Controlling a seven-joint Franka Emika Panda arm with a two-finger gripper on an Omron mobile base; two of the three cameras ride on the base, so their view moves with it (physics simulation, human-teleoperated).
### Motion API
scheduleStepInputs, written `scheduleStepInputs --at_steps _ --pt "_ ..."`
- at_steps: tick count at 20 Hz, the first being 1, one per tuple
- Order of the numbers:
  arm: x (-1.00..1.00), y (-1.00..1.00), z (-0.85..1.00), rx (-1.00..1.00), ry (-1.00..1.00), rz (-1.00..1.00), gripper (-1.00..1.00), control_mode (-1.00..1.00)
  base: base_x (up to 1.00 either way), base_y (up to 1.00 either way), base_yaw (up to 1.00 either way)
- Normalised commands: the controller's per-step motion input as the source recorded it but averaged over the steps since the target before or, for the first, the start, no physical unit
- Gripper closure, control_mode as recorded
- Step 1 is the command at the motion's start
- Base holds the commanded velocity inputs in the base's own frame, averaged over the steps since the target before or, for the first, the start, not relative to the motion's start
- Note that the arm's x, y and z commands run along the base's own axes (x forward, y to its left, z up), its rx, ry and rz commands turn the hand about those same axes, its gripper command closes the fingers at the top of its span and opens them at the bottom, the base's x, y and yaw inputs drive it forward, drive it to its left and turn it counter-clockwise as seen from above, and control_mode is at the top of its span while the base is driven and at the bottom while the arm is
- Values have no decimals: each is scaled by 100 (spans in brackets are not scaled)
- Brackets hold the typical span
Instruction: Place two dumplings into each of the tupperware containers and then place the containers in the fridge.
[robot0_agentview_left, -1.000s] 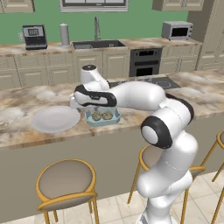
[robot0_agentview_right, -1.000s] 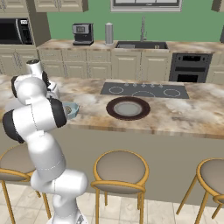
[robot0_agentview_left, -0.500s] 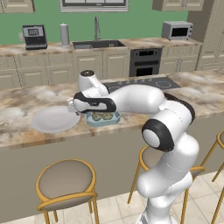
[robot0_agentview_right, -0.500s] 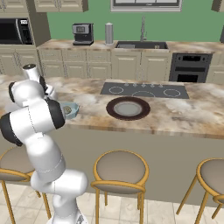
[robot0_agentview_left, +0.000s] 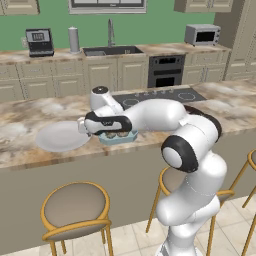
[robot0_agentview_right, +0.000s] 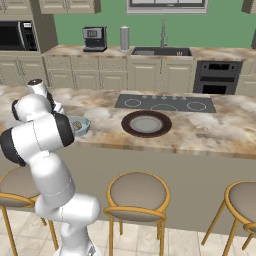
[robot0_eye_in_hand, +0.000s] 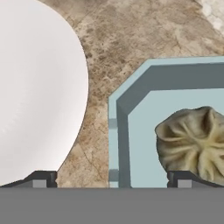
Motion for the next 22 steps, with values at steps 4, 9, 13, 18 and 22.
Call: scheduleStepInputs --at_steps 4,9,13,18,22 --pt "0 1 -12 0 0 0 -100 -100 0 0 0" --pt "0 13 -4 0 0 0 -100 -100 0 0 0" --pt "0 23 -2 0 0 0 -100 -100 0 0 0" --pt "0 1 -1 0 0 0 -100 -100 0 0 0" --pt "-4 -5 2 0 0 0 -100 -100 0 0 0"
